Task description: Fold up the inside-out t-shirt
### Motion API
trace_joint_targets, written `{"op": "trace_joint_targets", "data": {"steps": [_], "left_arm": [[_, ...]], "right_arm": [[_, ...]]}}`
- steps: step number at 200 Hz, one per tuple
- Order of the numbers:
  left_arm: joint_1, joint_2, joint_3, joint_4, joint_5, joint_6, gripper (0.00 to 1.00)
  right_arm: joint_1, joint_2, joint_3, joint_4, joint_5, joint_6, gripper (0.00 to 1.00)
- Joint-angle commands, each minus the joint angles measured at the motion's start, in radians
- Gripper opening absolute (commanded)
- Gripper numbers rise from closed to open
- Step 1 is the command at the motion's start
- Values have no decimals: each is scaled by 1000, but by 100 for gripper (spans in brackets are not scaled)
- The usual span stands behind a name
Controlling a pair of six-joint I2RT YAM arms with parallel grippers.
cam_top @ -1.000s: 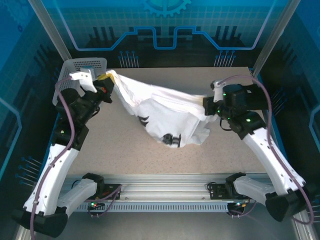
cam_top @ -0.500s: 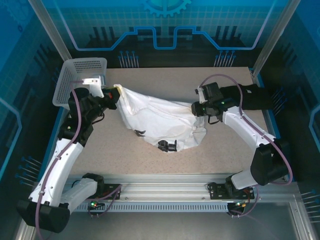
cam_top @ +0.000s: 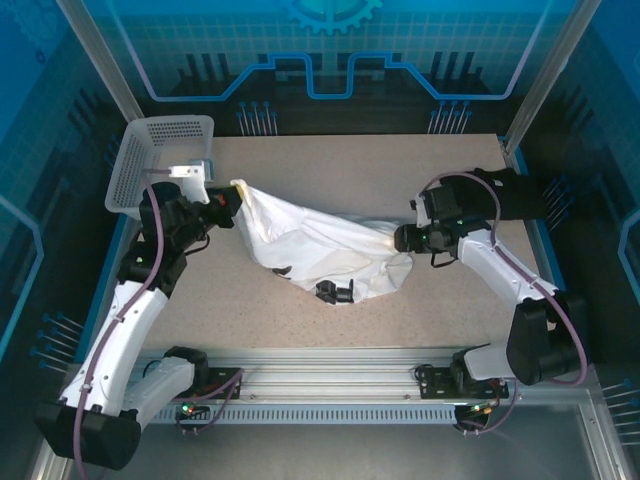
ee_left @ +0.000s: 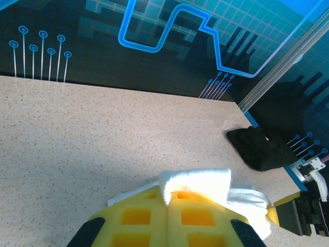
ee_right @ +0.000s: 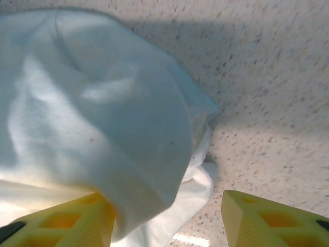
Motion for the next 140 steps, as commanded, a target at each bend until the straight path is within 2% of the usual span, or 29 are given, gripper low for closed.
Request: {"op": "trace_joint_targets", "data": {"steps": [1, 23, 35, 42, 52, 58, 76, 100, 117, 140], "left_arm": [[15, -12, -10, 26, 24, -24, 0], [16, -10, -17, 34, 28, -27, 0], [18, -9, -20, 39, 30, -29, 0], [19, -9, -20, 41, 32, -31, 0], [22, -10, -18, 40, 33, -35, 0], [25, -11, -13, 39, 34, -39, 0], [33, -15, 18, 29, 46, -52, 0], [36, -24, 74, 34, 73, -79, 0], [38, -35, 128, 47, 86, -97, 0], [41, -42, 209, 61, 75, -99, 0]], "right_arm": [[-28, -20, -44, 88, -169, 50, 61], [-30, 23, -86, 227, -291, 77, 62], [-28, 77, -66, 285, -339, 82, 57], [-29, 109, -55, 311, -365, 82, 48], [-31, 128, -3, 313, -373, 85, 25], [-30, 116, 14, 305, -371, 80, 15], [-30, -10, 61, 216, -260, 33, 4], [-33, -238, 161, 40, -101, -52, 1], [-40, -349, 262, -73, -55, -89, 5], [-43, -419, 412, -206, -34, -120, 8]]}}
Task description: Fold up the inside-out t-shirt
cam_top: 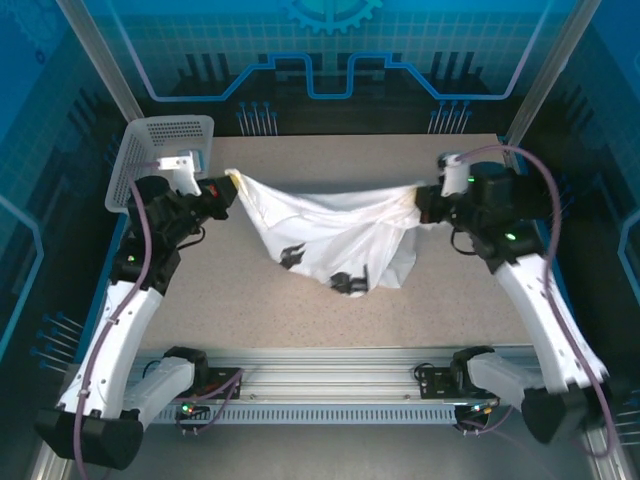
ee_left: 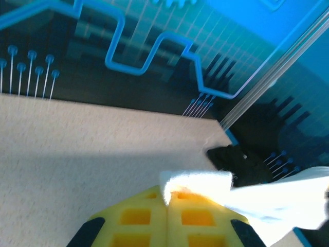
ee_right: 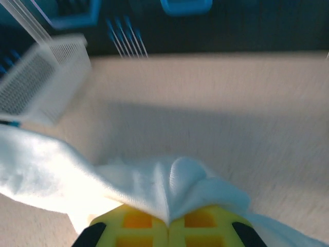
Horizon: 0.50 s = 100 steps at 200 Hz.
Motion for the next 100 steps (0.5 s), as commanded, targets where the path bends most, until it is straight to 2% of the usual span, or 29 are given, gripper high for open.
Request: {"op": "trace_joint_targets", "data": {"steps": [1, 32, 62, 83, 100], "left_arm": [[14, -38, 111, 56, 21, -24, 0], [34, -37, 196, 11, -25, 15, 0], [51, -48, 128, -34, -48, 22, 0], [51, -54, 37, -64, -58, 25, 0], [52, -50, -34, -62, -62, 28, 0]], "right_arm": [[-18, -69, 132, -196, 75, -70, 8], [-17, -89, 249, -304, 42, -63, 12], [0, -77, 169, -305, -37, -2, 17], [42, -30, 12, -185, -61, 63, 19], [66, 100, -81, -30, -96, 116, 28]]}}
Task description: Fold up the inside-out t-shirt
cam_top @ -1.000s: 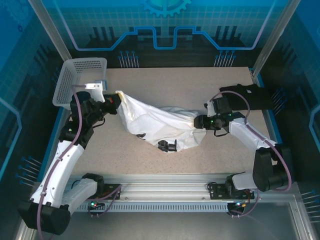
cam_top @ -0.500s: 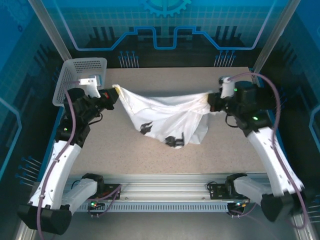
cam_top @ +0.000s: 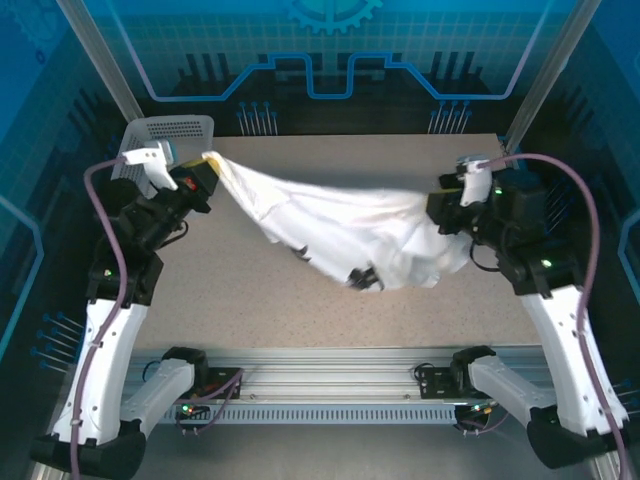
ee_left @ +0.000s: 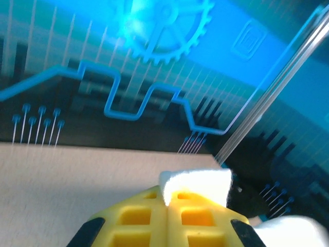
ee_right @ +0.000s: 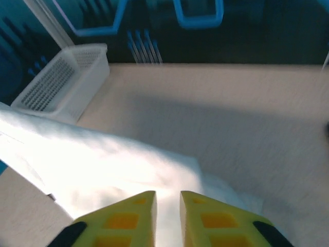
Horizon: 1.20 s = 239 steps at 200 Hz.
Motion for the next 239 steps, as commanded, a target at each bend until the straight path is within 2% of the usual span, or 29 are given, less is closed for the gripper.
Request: {"op": "trace_joint_targets", "data": {"steps": [1, 21, 39, 57, 90, 106, 130, 157, 205, 225, 239], "left_arm": [[16, 12, -91, -41, -31, 23, 0], [17, 43, -114, -56, -35, 34, 0], [18, 67, -110, -74, -16, 23, 0], [18, 73, -110, -82, 6, 11, 0], [18, 58, -128, -78, 17, 10, 0], [18, 54, -129, -77, 26, 12, 0], [18, 48, -132, -71, 32, 11, 0], [17, 40, -149, -46, 36, 3, 0], [18, 36, -149, -49, 50, 9, 0], [17, 31, -148, -51, 48, 15, 0], [18, 32, -149, -50, 47, 14, 0]], "right_arm": [[35, 155, -115, 147, -68, 87, 29], [33, 401, -49, 173, -36, 67, 34], [42, 506, -16, 126, -5, 36, 36], [65, 456, -123, 119, 25, 51, 42], [77, 238, -413, 14, 129, 149, 51], [94, 131, -519, -18, 112, 236, 54], [193, 58, -622, -25, 94, 391, 56], [312, 86, -690, 51, 134, 512, 57], [340, 166, -739, 240, 230, 564, 49], [325, 183, -747, 297, 244, 556, 36], [313, 179, -747, 315, 254, 538, 21]]}}
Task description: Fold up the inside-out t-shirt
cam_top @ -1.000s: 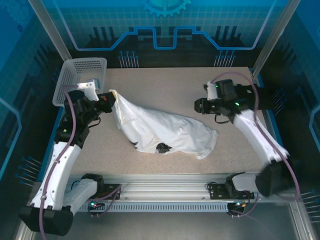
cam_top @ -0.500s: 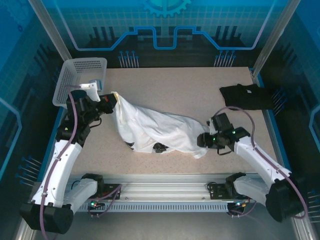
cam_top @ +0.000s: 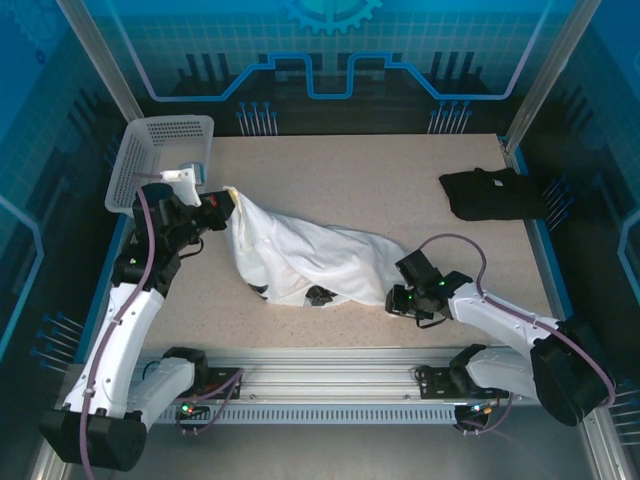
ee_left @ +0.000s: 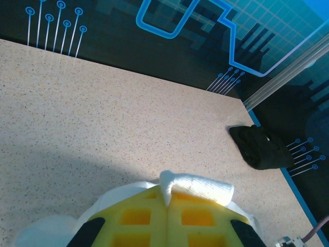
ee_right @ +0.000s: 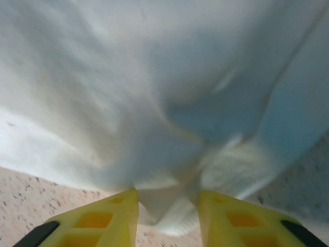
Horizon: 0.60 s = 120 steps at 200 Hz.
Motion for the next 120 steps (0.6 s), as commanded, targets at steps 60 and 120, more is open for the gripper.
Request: {"op": "trace_joint_targets", "data": {"steps": [60, 120], "left_arm": [[17, -18, 3, 37, 32, -12, 0], [18, -9, -5, 53, 44, -26, 0]], "right_arm": [[-91, -167, 43, -95, 52, -85, 8], [10, -64, -38, -5, 4, 8, 49]]}}
